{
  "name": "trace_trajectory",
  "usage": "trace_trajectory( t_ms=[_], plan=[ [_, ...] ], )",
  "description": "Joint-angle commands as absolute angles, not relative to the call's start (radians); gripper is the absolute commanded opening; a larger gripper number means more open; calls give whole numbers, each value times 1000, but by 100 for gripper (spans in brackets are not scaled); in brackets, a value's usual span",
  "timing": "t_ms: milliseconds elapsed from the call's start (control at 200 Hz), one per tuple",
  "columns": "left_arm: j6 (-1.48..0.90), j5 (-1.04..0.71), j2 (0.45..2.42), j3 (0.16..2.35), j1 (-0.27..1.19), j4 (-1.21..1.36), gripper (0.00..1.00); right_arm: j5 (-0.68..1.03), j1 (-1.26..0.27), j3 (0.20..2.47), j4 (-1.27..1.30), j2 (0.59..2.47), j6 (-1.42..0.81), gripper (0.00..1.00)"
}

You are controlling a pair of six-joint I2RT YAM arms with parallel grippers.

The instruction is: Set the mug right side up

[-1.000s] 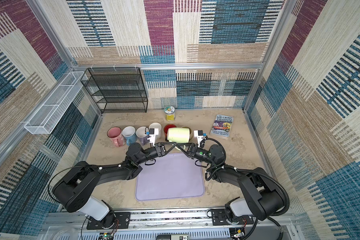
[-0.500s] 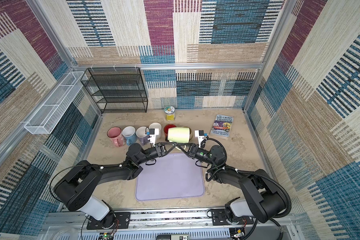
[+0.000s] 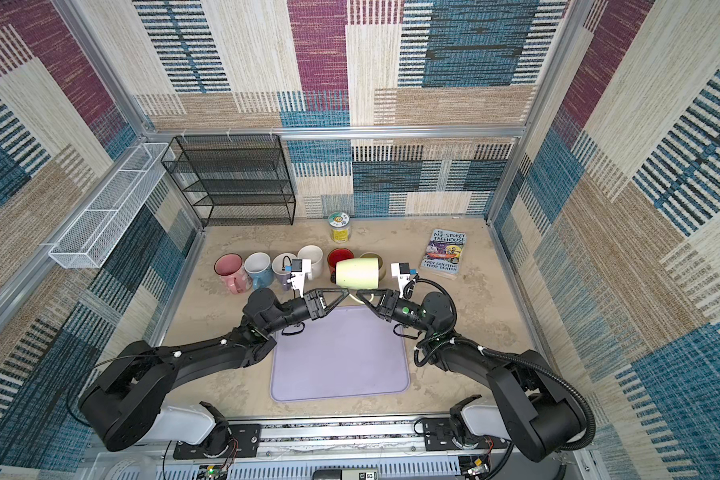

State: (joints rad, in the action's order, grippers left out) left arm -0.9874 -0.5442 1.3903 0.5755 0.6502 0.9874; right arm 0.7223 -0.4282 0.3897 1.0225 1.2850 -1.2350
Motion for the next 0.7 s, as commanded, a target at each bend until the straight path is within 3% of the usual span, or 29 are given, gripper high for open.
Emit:
trace_trajectory(
  t_ms=[0, 185, 361, 586, 696],
  plan=[
    [-865, -508, 1317, 568, 650, 853, 60, 709, -426, 389, 1040, 1259, -1194, 0],
    [-741, -451, 1146, 560, 651, 590, 64, 707, -420, 393, 921, 1194, -1131, 0],
    [-641, -398, 976, 570, 650, 340, 90, 693, -419, 439, 665, 1115, -989, 0],
    [-527, -294, 815, 621, 649, 41, 100, 648, -411, 536, 290, 1052, -792, 0],
    [-475, -229, 771, 669, 649, -116, 99, 632, -407, 580, 154, 1042, -722, 0]
  ],
)
